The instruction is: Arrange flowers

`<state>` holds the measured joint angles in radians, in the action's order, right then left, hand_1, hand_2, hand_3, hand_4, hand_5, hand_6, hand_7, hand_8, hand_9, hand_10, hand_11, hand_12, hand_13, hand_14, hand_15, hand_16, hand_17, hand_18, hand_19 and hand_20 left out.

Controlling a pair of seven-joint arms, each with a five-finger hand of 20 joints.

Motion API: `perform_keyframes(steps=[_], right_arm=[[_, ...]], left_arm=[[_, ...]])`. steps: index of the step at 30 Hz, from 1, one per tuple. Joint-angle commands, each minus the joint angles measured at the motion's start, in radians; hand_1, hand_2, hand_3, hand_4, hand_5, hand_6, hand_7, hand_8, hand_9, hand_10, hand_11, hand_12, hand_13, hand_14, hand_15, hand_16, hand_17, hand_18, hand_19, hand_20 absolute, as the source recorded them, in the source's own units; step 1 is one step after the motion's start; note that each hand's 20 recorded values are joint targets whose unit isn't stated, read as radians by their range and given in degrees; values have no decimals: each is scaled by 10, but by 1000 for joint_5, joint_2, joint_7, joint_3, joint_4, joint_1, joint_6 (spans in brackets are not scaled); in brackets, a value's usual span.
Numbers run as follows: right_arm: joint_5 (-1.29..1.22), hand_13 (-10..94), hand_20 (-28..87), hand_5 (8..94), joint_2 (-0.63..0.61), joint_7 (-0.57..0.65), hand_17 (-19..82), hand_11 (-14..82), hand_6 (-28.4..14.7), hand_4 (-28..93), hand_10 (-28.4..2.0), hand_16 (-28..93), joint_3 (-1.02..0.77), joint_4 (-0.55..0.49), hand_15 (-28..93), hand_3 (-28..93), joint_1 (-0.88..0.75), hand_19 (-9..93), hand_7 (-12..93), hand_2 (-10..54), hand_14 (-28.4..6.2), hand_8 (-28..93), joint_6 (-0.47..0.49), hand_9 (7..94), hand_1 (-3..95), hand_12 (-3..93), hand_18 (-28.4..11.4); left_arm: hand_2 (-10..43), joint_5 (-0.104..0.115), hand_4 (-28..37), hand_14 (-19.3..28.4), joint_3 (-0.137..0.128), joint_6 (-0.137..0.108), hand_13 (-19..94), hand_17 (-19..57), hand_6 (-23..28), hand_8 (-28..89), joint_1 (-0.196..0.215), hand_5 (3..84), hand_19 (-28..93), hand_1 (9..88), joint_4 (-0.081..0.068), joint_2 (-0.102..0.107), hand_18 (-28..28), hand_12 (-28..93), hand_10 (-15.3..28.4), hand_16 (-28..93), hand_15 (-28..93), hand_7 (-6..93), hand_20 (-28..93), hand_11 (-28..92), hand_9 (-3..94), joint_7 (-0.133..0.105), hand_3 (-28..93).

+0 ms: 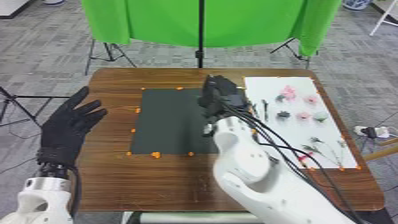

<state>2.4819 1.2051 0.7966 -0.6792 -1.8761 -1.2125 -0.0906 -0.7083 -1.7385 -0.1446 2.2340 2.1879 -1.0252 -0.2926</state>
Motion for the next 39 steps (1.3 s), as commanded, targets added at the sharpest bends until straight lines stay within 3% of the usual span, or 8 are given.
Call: perform_keyframes(steps=[1,7,11,12,13,27,32,39], right_arm=[[-80,913,419,899,224,7,533,493,-51,-283,-107,202,109,175,656,738,87,932,250,-95,-69,156,95,922,564,226,-230],[-122,909,427,894,270,77,527,496,-49,-283,-109,203,152,256,660,736,121,932,255,-95,-70,153,181,919,561,224,-233],[-232,908,432,893,215,189,526,500,-46,-283,-109,201,271,297,662,732,248,932,258,-95,-72,150,133,918,557,224,-234],[-162,908,433,893,275,86,525,502,-45,-283,-108,201,193,320,663,730,177,932,259,-95,-72,148,211,918,555,224,-233],[-170,907,433,893,282,93,525,504,-43,-283,-109,201,170,332,664,726,163,932,261,-95,-72,147,222,918,553,224,-233],[-303,881,441,897,238,153,499,514,-20,-283,-104,192,319,354,688,680,288,932,243,-95,-77,54,82,914,535,221,-228],[-282,882,445,918,271,121,496,499,-8,-283,-102,189,239,385,689,676,257,932,202,-95,-81,38,177,930,525,221,-235],[-301,876,446,922,244,153,487,488,4,-283,-103,191,327,385,691,668,309,932,170,-92,-89,14,129,935,499,225,-241]], left_arm=[[57,-21,-280,266,33,9,263,-85,57,-102,-96,355,531,228,-14,22,284,123,187,-59,502,126,146,234,358,54,779],[56,-25,-278,268,67,4,263,-84,57,-102,-157,354,532,229,-26,58,284,124,186,-59,503,125,147,235,358,43,780],[54,-30,-275,267,132,61,264,-84,58,-101,-278,355,532,230,-89,56,284,124,186,-59,502,126,148,235,357,59,782],[54,-11,-275,266,99,-5,264,-84,58,-101,-192,355,532,231,-39,83,284,124,186,-59,502,126,148,235,358,11,782],[54,-25,-275,267,104,22,264,-84,58,-101,-228,355,532,231,-55,61,284,124,186,-59,502,126,148,236,357,58,782],[53,-5,-273,267,125,24,263,-83,58,-101,-240,354,533,234,-59,101,284,125,187,-59,502,126,150,236,357,-27,782],[53,-8,-272,267,130,34,264,-83,58,-101,-294,354,532,234,-78,86,284,124,187,-59,503,127,150,236,357,-11,782],[53,18,-272,267,157,8,264,-83,59,-101,-277,354,533,236,-73,127,284,124,187,-60,503,127,150,238,356,-79,782]])
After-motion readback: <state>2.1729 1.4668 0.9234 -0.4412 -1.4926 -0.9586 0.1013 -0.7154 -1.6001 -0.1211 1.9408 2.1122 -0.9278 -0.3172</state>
